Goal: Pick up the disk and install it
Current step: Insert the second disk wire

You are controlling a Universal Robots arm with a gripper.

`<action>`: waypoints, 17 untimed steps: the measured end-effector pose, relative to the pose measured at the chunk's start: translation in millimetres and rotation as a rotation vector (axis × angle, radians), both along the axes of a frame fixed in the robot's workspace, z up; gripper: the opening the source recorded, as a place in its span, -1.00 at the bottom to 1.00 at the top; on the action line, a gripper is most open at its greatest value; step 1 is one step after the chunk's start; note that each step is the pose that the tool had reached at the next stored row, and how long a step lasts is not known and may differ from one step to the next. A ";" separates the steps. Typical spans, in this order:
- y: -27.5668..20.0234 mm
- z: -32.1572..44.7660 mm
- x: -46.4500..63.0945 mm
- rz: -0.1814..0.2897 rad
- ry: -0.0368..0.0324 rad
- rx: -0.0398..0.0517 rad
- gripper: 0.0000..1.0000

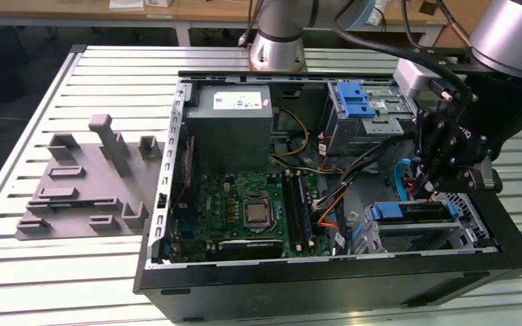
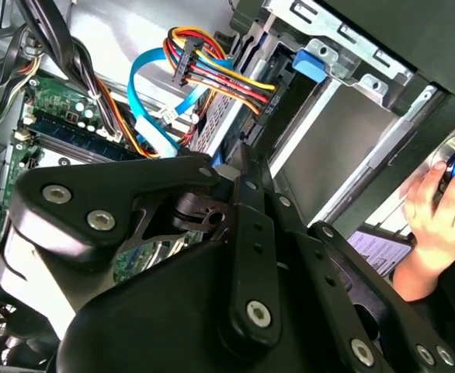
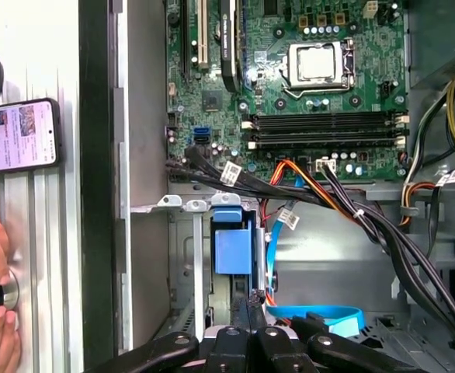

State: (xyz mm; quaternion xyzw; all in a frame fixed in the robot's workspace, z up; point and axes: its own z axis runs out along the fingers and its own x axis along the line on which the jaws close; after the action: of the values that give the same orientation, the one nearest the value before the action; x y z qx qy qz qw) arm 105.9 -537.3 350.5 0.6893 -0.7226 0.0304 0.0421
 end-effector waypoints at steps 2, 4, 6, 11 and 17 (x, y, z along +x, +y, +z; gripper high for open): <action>0.0 2.4 0.0 0.000 0.0000 0.0000 -0.79; 0.0 2.7 -0.1 0.000 0.0000 0.0003 -0.79; 0.0 2.8 -0.2 0.000 0.0000 0.0001 -0.79; 0.0 2.8 -1.2 0.000 0.0000 0.0001 -0.79; -0.1 2.8 -4.2 0.000 0.0000 0.0001 -0.79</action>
State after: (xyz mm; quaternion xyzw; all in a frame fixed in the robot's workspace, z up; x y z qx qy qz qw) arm 101.7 -537.4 353.3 0.6893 -0.7226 0.0303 0.0421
